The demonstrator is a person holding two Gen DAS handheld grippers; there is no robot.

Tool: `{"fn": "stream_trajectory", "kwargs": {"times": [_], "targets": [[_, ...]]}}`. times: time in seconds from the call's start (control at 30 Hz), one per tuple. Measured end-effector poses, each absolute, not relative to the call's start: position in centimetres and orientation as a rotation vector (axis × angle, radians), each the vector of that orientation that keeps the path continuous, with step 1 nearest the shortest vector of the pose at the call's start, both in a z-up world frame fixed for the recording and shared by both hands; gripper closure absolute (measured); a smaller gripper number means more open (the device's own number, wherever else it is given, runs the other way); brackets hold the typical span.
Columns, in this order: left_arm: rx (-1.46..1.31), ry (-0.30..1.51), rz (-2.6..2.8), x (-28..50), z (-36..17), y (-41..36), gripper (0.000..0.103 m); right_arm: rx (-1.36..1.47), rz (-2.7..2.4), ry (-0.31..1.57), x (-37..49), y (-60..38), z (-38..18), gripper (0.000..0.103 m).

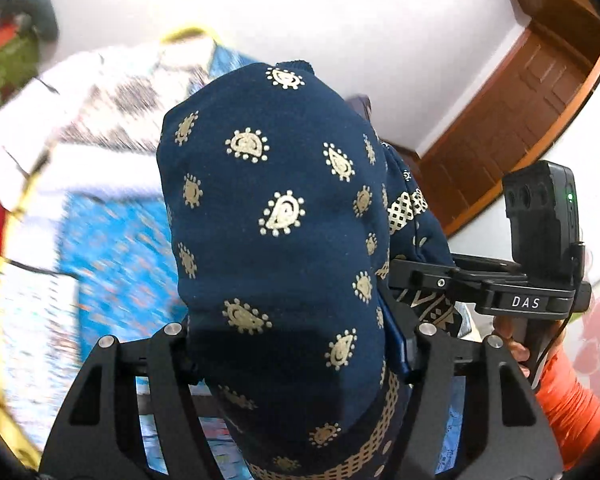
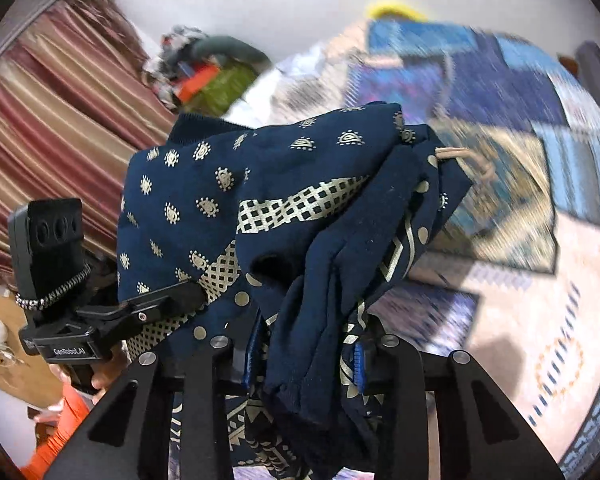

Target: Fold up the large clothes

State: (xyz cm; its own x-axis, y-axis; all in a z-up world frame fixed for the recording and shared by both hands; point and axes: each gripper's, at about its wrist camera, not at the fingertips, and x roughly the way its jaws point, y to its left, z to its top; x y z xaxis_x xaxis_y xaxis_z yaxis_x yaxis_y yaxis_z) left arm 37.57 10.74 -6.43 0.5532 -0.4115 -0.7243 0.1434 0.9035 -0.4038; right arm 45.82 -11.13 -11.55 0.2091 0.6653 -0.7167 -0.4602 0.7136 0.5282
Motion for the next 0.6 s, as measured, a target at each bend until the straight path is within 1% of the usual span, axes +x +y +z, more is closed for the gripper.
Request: {"fn": "stream_trajectory", "kwargs": {"times": [0.13, 0.27, 0.37, 0.43, 0.6], "targets": [[-0.307, 0.890, -0.280, 36.2, -4.2, 14.4, 0.037, 0.213, 0.832, 1.052, 45.7, -7.1, -8.5, 0.070], [-0.323, 0.907, -0.231, 34.2, -5.2, 18.1, 0.037, 0.198, 0.869, 1.065, 45.3, -2.8, -8.5, 0.070], [-0.369, 0.962, -0.204, 32.8, -8.1, 20.8, 0.037, 0.186, 0.881, 1.133, 44.9, 0.9, -11.2, 0.070], [-0.421, 1.016, -0.192, 32.2, -11.0, 22.3, 0.037, 0.175, 0.883, 1.181, 44.9, 2.6, -13.3, 0.070], [-0.506, 1.161, -0.176, 30.9, -19.2, 24.3, 0.037, 0.137, 0.863, 1.350, 44.8, 5.8, -21.6, 0.071]]}}
